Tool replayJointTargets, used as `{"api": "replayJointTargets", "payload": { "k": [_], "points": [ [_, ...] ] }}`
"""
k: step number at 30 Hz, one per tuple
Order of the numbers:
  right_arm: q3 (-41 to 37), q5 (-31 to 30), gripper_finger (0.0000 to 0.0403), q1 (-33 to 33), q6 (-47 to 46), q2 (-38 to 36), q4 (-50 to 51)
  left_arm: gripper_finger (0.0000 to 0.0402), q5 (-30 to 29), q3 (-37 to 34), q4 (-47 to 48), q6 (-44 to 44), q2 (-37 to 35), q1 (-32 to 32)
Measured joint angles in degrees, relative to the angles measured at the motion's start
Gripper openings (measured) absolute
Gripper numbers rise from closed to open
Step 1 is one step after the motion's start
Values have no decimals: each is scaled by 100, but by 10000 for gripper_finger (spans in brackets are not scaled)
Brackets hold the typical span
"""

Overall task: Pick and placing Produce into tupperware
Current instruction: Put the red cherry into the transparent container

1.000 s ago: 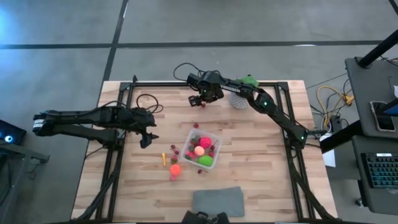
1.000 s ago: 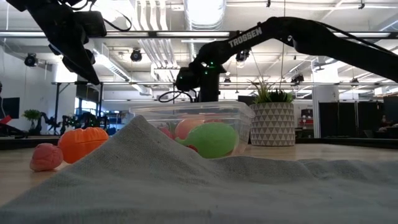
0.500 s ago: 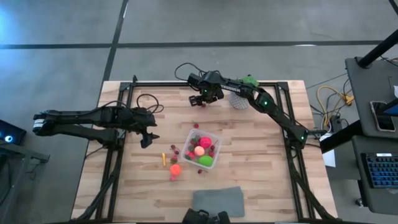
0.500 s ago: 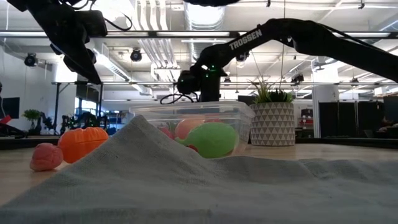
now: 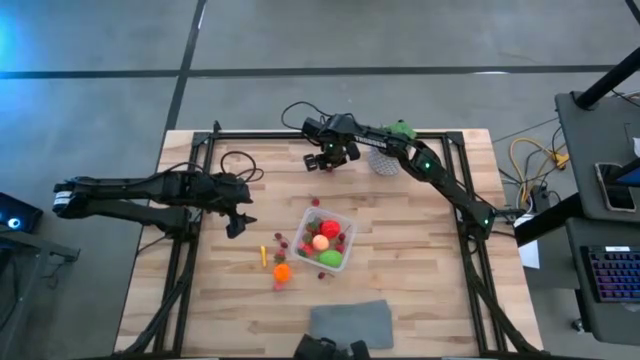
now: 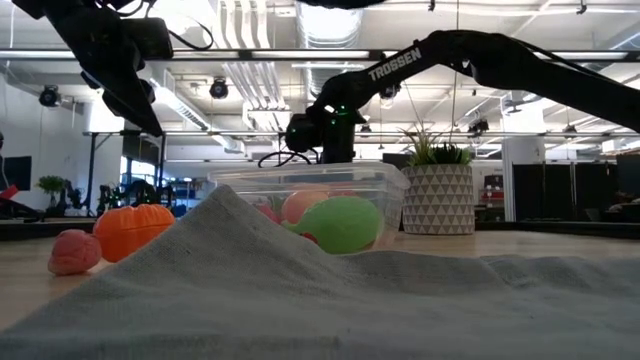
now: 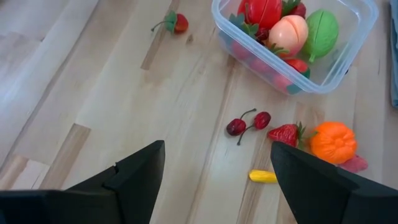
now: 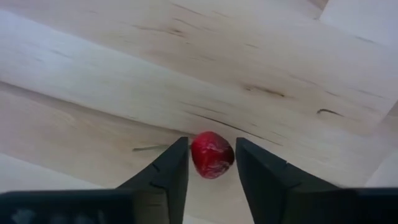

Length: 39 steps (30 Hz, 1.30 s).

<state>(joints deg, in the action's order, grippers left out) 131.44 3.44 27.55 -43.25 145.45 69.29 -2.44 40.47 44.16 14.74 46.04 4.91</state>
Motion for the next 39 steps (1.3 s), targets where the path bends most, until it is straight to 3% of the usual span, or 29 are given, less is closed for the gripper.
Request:
{"api": "replayJointTargets", "payload": {
  "k": [14,20,25,30,39],
  "points": [
    [18,11,87,-13,202,-24,322,278,1,0,0,-2,-4,2],
    [98,68,80,-243,497,-532,388,278,-2,0,-12,-4,4,1],
    [118,383,81,-741,1158,-1371,638,278,-94,2,-20,-7,9,0],
    [22,431,80,-1421,1615,-2102,1527,278,-111,2,-32,0,28,2],
    [-610,422,88,-2395,1707,-2382,1889,278,-101,11,-396,2,252,1]
  ]
}}
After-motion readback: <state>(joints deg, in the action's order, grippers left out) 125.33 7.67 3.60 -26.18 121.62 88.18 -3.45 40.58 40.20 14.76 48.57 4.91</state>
